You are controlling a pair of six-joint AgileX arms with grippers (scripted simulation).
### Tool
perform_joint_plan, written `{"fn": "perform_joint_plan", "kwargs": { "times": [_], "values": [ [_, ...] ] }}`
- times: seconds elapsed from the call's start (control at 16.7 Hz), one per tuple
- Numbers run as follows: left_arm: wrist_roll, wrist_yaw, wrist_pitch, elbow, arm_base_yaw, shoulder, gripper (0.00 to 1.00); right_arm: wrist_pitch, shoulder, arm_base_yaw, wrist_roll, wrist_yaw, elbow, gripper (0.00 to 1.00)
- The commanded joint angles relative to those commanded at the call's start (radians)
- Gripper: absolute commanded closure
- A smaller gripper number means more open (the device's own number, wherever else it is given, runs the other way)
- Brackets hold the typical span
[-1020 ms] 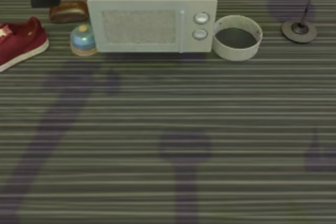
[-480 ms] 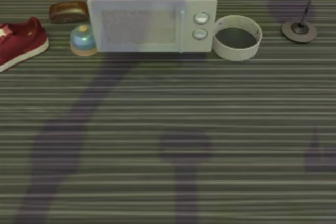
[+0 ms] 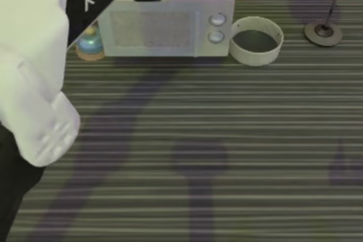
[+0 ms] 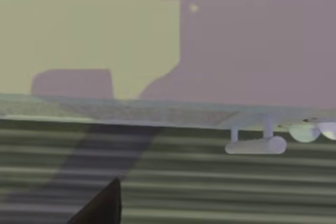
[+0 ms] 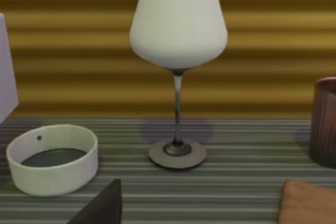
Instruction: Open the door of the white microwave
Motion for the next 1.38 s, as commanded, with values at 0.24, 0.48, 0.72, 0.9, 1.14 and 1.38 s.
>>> {"fn": "perform_joint_plan", "kwargs": {
  "times": [0.24,0.48,0.72,0.9,1.14,1.38],
  "values": [
    [-0.004,-0.006,-0.019,0.017,-0.004,0.028,0.0,0.0,0.0,0.0,0.0,0.0,0.0,0.0],
    [-0.002,-0.004,-0.013,0.013,0.001,0.033,0.0,0.0,0.0,0.0,0.0,0.0,0.0,0.0],
    [0.017,0.003,0.075,-0.036,0.018,0.063,0.0,0.0,0.0,0.0,0.0,0.0,0.0,0.0],
    [0.035,0.012,0.165,-0.087,0.036,0.095,0.0,0.0,0.0,0.0,0.0,0.0,0.0,0.0],
    [0.045,0.016,0.214,-0.115,0.047,0.113,0.0,0.0,0.0,0.0,0.0,0.0,0.0,0.0],
    [0.045,0.016,0.214,-0.115,0.047,0.113,0.15,0.0,0.0,0.0,0.0,0.0,0.0,0.0]
  ]
}}
